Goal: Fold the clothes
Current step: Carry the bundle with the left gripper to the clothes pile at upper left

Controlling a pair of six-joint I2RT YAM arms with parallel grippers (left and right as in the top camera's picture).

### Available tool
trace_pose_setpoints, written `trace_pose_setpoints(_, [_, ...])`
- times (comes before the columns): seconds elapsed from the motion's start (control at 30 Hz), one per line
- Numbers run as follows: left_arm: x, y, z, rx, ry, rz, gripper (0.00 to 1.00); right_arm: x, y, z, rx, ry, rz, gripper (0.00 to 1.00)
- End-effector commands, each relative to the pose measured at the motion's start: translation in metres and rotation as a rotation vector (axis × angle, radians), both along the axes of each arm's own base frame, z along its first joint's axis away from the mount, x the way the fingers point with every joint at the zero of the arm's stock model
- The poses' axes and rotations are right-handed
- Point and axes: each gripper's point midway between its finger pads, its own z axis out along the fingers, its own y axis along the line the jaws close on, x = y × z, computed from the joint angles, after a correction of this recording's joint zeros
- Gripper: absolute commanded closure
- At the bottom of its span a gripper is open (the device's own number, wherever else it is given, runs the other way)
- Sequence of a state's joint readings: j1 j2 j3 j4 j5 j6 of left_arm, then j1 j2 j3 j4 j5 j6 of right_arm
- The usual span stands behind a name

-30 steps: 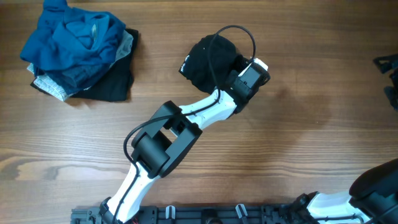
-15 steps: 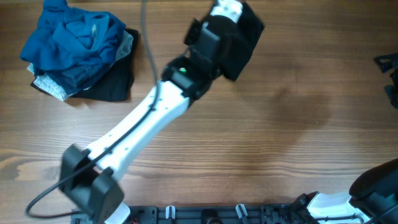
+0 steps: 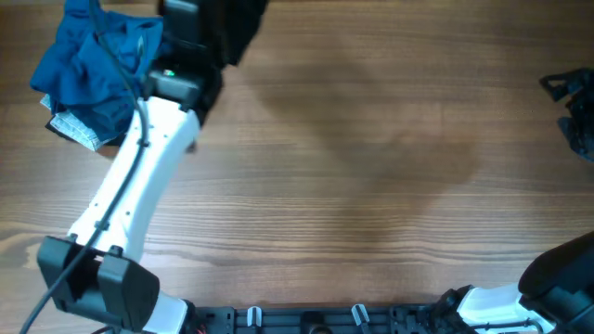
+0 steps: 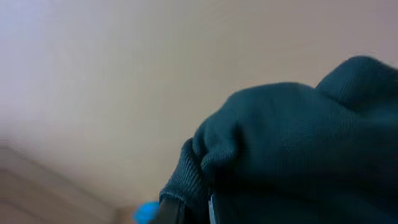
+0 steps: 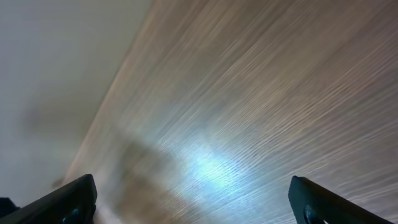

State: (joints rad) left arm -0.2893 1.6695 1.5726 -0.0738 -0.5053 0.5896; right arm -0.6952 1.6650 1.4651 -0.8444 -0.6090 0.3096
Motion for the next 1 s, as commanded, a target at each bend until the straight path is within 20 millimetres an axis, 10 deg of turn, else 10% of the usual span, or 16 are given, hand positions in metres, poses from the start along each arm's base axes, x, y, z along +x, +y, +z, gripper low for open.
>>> trace_pose_setpoints(0.0, [-0.006,0.064,0.054,0.213,-0.067,0.049,0.96,0.004,0.004,0.005,-0.005,-0.023,0.028,0.00])
trace_pose_setpoints(0.3, [-0.016,0.203,0.089,0.419,-0.144,0.131,0.96,0.004,0.004,0.005,-0.005,-0.023,0.028,0.00])
trace_pose_setpoints(0.53, [-0.016,0.282,0.058,0.427,-0.102,0.108,0.96,0.006,0.007,0.005,0.011,-0.019,0.020,0.01])
trace_pose_setpoints(0.87, [0.030,0.313,-0.056,0.343,0.081,0.079,0.96,0.005,0.009,0.004,0.013,-0.012,0.027,0.01])
trace_pose_setpoints(0.97, [0.039,0.292,-0.064,0.298,0.091,0.042,0.96,0.004,0.010,0.003,0.018,-0.009,0.025,0.00])
